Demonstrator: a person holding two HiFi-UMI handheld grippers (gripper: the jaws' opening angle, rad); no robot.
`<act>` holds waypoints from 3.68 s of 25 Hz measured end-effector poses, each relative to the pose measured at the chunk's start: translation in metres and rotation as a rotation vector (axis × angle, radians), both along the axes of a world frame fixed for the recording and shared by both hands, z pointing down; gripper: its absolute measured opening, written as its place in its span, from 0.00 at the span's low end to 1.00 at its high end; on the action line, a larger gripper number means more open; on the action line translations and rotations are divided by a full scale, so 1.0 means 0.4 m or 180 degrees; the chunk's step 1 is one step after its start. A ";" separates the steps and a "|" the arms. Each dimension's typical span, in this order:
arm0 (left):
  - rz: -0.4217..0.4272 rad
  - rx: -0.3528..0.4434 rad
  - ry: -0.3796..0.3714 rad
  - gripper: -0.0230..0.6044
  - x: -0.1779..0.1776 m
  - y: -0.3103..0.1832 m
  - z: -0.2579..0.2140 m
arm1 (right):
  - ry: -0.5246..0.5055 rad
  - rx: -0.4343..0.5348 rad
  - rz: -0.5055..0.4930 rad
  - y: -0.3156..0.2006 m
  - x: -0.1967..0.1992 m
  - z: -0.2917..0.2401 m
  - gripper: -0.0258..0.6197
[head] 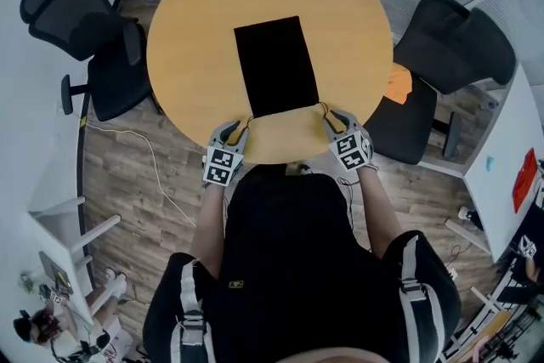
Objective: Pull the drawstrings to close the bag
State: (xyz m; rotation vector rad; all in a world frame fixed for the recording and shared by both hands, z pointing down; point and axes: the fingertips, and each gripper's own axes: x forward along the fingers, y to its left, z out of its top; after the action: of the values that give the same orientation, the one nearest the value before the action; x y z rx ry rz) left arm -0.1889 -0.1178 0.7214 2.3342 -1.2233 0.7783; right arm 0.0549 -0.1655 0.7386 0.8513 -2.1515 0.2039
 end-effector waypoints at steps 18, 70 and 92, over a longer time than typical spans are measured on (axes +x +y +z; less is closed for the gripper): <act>0.0212 -0.0344 -0.0532 0.19 -0.003 -0.009 0.256 | 0.0878 0.0065 0.0557 -0.106 0.038 0.229 0.32; 0.0394 -0.0661 -0.0584 0.06 0.015 -0.022 0.309 | 0.1196 0.0077 -0.0041 -0.115 0.011 0.245 0.13; -0.0160 0.0454 -0.0724 0.06 -0.021 -0.107 -0.066 | 0.0618 0.0930 0.0206 -0.156 0.025 -0.106 0.13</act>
State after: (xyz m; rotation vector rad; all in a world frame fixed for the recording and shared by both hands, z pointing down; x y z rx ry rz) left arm -0.1975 -0.1607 0.6949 2.3665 -1.4711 0.9911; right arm 0.0650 -0.2279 0.6963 1.0613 -1.9998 -0.1599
